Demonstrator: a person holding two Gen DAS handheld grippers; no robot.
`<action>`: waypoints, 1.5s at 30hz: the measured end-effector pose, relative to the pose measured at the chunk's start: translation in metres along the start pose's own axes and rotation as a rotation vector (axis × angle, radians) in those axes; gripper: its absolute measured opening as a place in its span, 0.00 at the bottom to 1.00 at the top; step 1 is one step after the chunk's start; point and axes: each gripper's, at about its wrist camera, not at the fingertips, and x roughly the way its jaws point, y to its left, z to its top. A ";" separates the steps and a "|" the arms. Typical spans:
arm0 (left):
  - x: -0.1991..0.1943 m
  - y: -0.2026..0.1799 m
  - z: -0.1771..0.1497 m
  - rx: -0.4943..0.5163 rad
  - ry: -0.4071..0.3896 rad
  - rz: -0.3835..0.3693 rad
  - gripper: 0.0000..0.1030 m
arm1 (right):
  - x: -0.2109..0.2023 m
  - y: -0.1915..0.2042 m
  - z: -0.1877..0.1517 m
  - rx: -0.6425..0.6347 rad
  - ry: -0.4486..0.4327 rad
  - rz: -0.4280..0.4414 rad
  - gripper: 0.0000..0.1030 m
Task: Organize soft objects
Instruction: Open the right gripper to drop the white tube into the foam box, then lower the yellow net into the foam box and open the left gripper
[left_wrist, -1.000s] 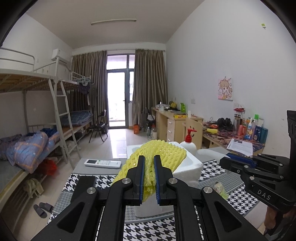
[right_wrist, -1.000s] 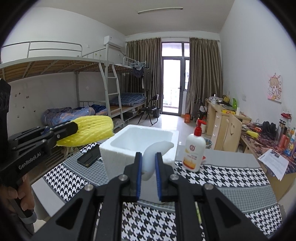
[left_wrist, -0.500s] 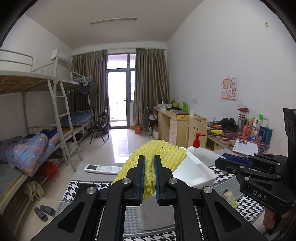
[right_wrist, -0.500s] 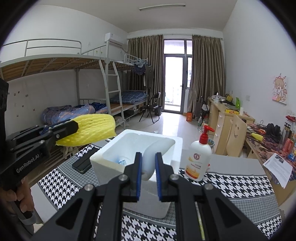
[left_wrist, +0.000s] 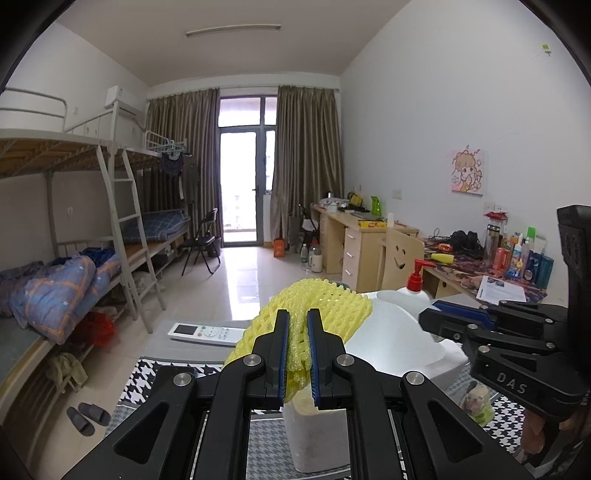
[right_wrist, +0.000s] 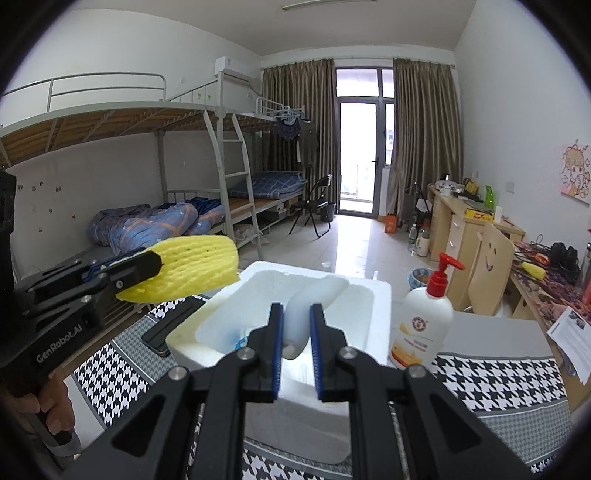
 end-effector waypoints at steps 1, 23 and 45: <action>0.001 0.001 0.000 -0.001 -0.001 0.002 0.10 | 0.004 0.000 0.001 -0.001 0.005 -0.001 0.16; 0.014 0.009 0.001 -0.015 0.018 0.001 0.10 | 0.015 -0.002 0.005 0.003 0.021 -0.005 0.71; 0.025 -0.033 0.006 0.018 0.028 -0.083 0.10 | -0.040 -0.026 -0.007 -0.019 -0.043 -0.130 0.99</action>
